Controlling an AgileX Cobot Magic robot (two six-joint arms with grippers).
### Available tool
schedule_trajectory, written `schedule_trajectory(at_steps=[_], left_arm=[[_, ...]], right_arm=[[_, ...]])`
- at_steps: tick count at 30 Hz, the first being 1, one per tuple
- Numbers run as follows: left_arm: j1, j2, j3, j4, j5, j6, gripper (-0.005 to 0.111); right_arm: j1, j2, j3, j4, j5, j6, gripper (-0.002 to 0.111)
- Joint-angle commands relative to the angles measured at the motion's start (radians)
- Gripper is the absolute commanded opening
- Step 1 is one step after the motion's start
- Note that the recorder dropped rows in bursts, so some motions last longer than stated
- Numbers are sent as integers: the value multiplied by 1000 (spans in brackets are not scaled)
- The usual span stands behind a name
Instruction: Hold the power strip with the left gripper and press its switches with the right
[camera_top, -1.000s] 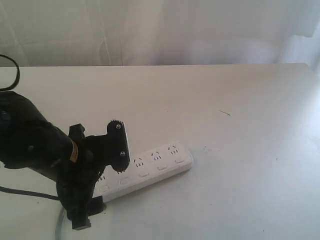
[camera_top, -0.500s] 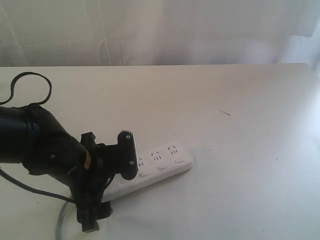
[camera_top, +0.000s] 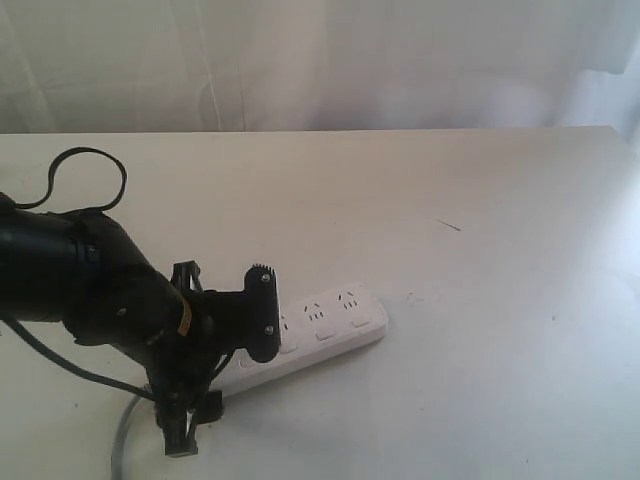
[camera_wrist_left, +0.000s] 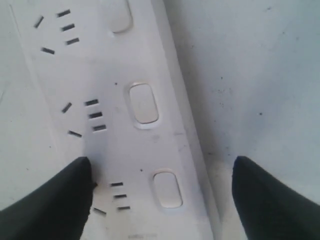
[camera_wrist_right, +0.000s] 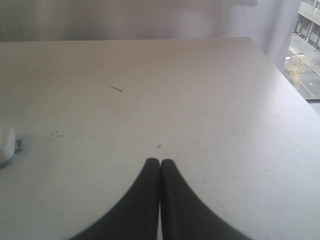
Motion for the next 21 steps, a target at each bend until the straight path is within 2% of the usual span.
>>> schedule_trajectory(at_steps=[1, 4, 5, 6, 7, 13, 15, 17, 20, 21], left_arm=[[-5, 22, 7, -18, 79, 31, 55], [-5, 22, 7, -18, 97, 86, 27], [-5, 22, 7, -18, 110, 97, 13], [-5, 22, 7, -18, 115, 102, 4], [-5, 22, 7, -18, 121, 107, 0], [-5, 22, 7, -37, 129, 104, 1], [-5, 22, 7, -35, 133, 104, 8], [-5, 18, 7, -35, 142, 104, 22], [-5, 9, 7, -35, 155, 104, 59], [-5, 5, 7, -33, 152, 104, 75]], right_arm=[[-4, -4, 5, 3, -9, 0, 0], [-4, -4, 5, 3, -9, 0, 0], [-4, -4, 5, 3, -9, 0, 0], [-4, -4, 5, 3, -9, 0, 0], [-4, -4, 5, 3, -9, 0, 0], [-4, -4, 5, 3, -9, 0, 0], [-4, -4, 5, 3, -9, 0, 0], [-4, -4, 5, 3, -9, 0, 0], [-4, -4, 5, 3, -9, 0, 0], [-4, -4, 5, 3, -9, 0, 0]])
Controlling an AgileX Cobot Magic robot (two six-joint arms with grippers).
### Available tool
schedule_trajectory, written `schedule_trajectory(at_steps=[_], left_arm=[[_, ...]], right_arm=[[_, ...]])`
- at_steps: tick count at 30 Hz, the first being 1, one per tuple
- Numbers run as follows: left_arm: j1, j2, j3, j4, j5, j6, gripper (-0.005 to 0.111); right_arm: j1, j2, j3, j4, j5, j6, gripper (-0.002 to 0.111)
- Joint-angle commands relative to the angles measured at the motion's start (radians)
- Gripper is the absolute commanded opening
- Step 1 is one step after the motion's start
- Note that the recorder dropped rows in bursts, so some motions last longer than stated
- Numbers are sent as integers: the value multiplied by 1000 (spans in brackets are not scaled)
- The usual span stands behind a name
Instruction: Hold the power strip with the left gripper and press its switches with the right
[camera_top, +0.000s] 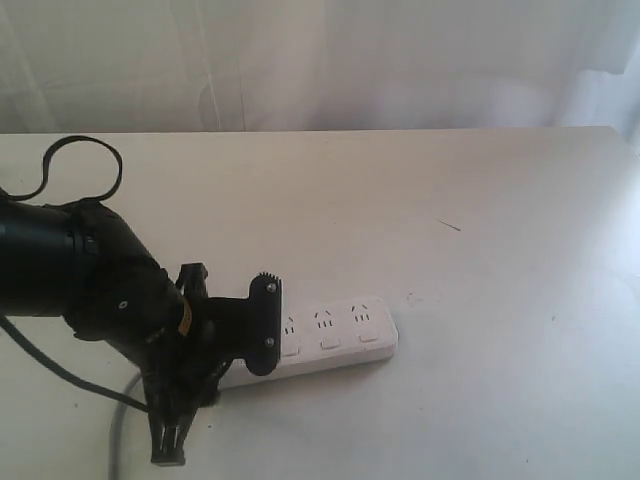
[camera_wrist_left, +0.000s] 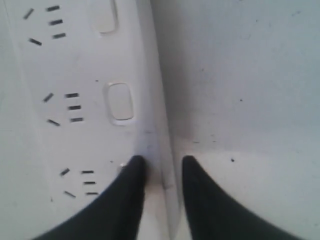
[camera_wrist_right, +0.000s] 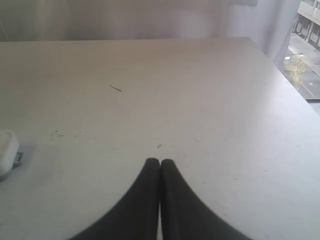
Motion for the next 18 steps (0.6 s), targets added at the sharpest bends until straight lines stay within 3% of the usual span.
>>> schedule_trajectory(at_steps=[1, 2, 4, 10, 18], left_arm=[[2, 12, 22, -10, 78, -6, 88], [2, 5, 16, 2, 81, -20, 97], [2, 0, -3, 44, 102, -53, 105], [2, 0, -68, 139, 128, -89, 105], [10, 0, -135, 155, 154, -40, 105]], right_arm=[[-4, -4, 5, 3, -9, 0, 0], [-4, -4, 5, 3, -9, 0, 0], [-4, -4, 5, 3, -9, 0, 0], [-4, -4, 5, 3, -9, 0, 0], [-4, -4, 5, 3, -9, 0, 0]])
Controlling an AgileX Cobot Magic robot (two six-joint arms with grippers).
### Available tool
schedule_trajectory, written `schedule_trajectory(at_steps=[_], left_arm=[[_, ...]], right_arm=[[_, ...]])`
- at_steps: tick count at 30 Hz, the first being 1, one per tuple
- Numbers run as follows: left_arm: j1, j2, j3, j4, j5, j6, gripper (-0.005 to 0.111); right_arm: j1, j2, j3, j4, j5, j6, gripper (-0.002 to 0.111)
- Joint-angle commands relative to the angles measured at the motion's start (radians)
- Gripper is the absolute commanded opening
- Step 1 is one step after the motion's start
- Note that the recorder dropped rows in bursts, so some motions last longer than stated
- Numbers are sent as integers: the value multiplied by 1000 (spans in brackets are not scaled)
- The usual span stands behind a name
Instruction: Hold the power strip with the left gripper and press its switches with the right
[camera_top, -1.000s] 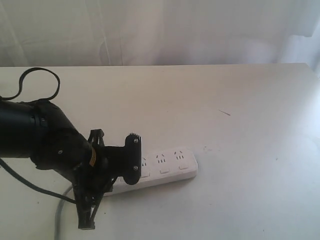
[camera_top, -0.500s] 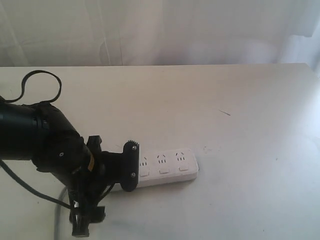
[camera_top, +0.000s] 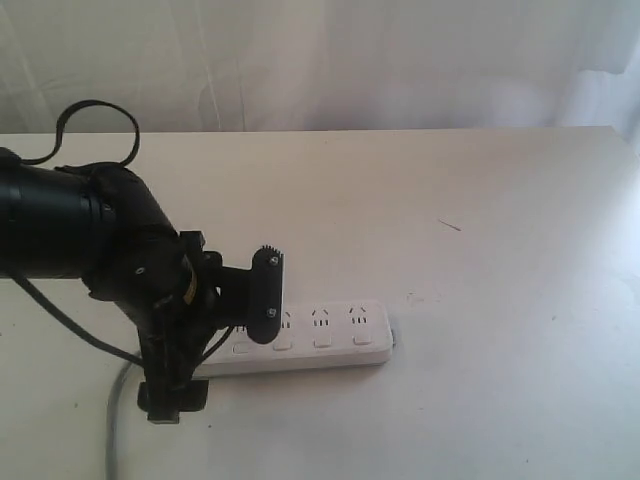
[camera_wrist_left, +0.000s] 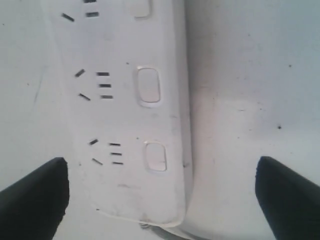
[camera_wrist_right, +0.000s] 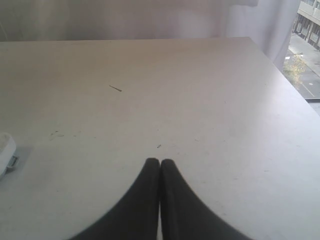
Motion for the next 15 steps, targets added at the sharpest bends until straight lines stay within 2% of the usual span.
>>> schedule_trajectory(at_steps=[1, 6, 9, 15], left_arm=[[20, 0, -26, 13, 4, 49, 105], [34, 54, -27, -3, 58, 92, 105], [34, 76, -27, -52, 35, 156, 105], [34, 131, -27, -67, -8, 156, 105]], right_arm=[[-4, -4, 5, 3, -9, 0, 0], [-4, -4, 5, 3, -9, 0, 0], [-4, -4, 5, 3, -9, 0, 0], [-4, -4, 5, 3, -9, 0, 0]])
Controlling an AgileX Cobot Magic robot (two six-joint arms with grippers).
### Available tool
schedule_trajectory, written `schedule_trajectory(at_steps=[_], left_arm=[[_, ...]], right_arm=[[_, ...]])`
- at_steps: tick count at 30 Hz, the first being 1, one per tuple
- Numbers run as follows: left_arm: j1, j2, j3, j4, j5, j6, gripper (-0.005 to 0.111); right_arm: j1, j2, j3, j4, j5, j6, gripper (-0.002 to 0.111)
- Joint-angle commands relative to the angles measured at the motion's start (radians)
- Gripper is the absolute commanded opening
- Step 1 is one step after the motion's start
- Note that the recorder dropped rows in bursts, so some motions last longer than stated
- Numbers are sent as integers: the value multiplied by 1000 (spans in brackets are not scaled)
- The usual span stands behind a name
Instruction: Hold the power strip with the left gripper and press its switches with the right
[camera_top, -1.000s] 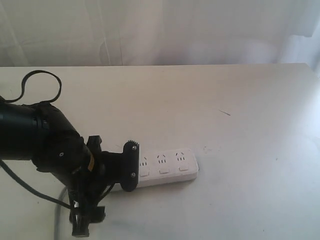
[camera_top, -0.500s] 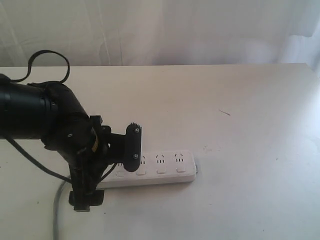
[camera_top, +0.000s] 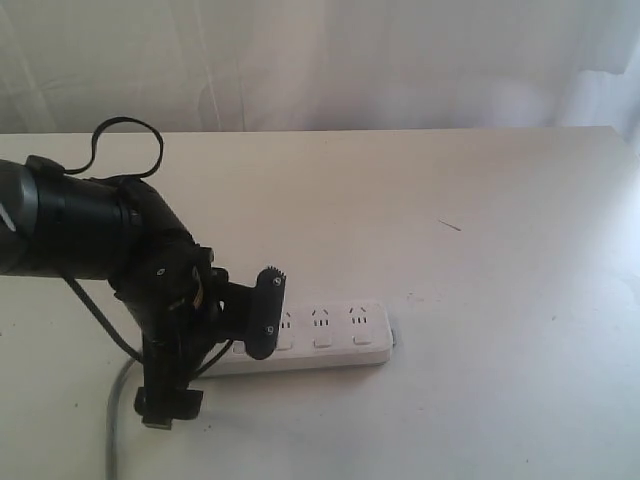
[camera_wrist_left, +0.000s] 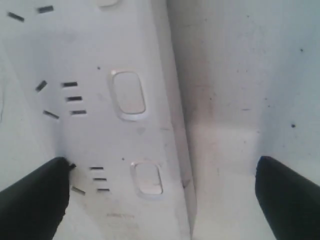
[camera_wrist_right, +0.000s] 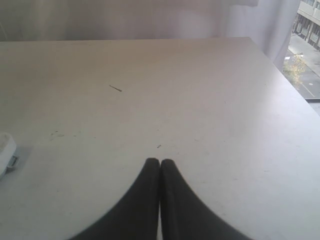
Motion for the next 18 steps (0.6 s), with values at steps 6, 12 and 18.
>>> schedule_trajectory(at_steps=[6, 12, 18], left_arm=[[1, 60, -1, -28, -48, 3, 105], [16, 60, -25, -11, -45, -28, 105], [37, 60, -45, -9, -49, -46, 105]], right_arm=[[-4, -4, 5, 3, -9, 0, 0], [-4, -4, 5, 3, -9, 0, 0], [-4, -4, 5, 3, -9, 0, 0]])
